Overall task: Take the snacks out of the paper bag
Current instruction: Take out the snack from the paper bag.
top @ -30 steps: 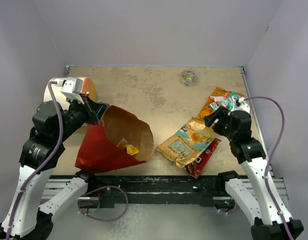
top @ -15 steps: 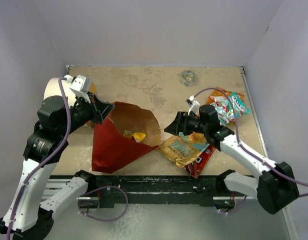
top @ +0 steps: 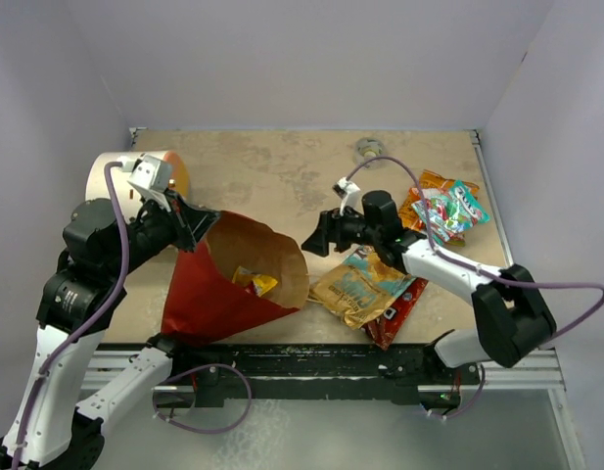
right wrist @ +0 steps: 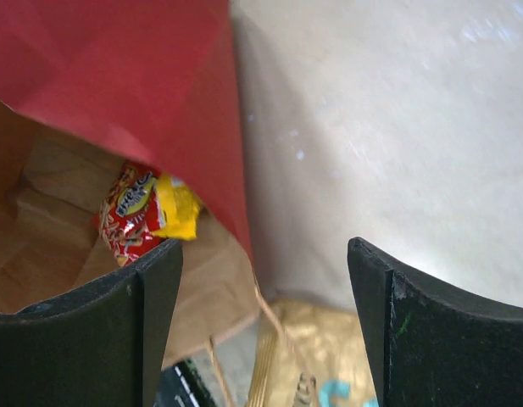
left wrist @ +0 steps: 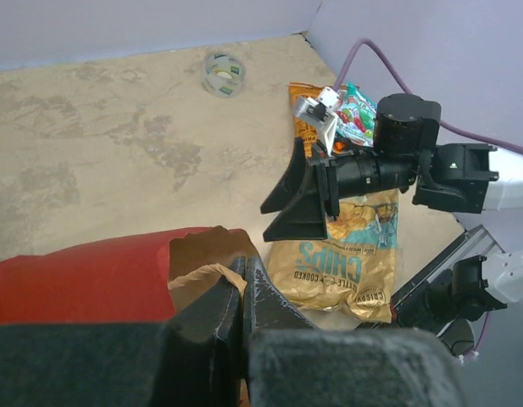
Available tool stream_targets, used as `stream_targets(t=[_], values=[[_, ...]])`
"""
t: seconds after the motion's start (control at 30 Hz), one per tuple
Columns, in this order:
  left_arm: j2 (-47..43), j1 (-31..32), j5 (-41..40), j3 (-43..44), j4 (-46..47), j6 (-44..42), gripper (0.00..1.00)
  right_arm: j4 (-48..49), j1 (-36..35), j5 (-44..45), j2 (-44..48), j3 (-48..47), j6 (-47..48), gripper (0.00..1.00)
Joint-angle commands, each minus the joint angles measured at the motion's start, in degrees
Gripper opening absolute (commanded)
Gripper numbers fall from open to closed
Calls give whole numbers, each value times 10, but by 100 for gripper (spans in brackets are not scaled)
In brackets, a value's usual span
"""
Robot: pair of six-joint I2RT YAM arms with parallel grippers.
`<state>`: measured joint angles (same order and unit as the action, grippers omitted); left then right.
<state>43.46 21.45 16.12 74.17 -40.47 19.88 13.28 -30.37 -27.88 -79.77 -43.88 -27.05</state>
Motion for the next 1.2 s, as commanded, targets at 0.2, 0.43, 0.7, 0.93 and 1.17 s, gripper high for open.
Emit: stream_targets(t=[0.2,0.43,0.7,0.93,1.17], values=[[-21,0,-5,12,5,-3,0,210,-88,50,-75,-5,-16,72],[-15,0,-22,17,-18,9,0,265,-96,91,-52,45,-64,42],[40,0,-74,58,-52,-4,0,255,-104,182,57,69,-88,1],[87,0,-52,104,-40,-22,0,119,-104,229,101,52,-36,23],[66,0,-49,85,-38,-24,0,167,-103,106,17,75,-10,72]])
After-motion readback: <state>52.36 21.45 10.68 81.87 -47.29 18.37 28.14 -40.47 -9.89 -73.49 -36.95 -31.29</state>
